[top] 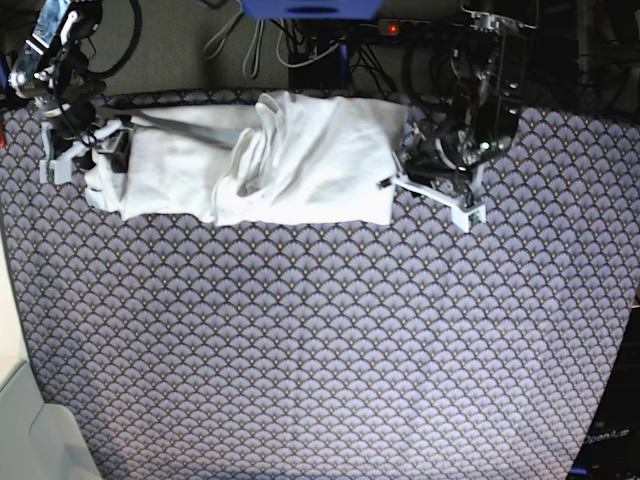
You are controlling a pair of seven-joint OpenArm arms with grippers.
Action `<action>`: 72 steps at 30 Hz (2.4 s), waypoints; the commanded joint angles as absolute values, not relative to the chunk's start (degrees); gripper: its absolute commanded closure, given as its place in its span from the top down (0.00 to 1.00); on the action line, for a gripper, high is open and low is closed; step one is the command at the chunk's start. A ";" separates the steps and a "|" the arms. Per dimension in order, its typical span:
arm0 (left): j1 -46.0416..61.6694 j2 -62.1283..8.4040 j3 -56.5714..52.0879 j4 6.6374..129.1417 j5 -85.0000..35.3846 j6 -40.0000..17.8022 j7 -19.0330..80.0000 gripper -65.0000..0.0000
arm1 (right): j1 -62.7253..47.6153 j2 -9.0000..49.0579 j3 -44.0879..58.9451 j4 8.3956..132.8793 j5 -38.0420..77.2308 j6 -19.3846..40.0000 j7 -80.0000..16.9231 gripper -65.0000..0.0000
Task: Fold the T-shirt properly
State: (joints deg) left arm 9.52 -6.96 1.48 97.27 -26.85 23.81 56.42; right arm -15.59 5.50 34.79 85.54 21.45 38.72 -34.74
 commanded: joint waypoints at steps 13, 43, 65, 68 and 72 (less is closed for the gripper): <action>8.84 -7.16 1.54 98.33 -26.95 23.69 56.40 0.29 | -15.96 5.14 34.07 85.41 20.70 40.00 -38.29 0.09; 9.19 -7.16 1.63 98.15 -26.95 23.69 56.40 0.30 | -24.31 1.63 32.66 115.82 38.37 40.00 -48.66 0.00; 9.54 -7.16 1.63 98.33 -26.95 23.78 56.48 0.30 | -21.05 1.19 18.86 115.65 51.38 40.00 -56.75 0.00; 9.45 -7.16 1.63 98.33 -26.95 23.78 56.48 0.30 | -19.38 1.27 15.69 115.74 51.38 40.00 -56.75 0.00; 9.45 -7.16 1.45 98.33 -26.95 23.78 56.48 0.30 | -17.10 1.19 10.95 115.56 51.38 40.00 -56.75 0.00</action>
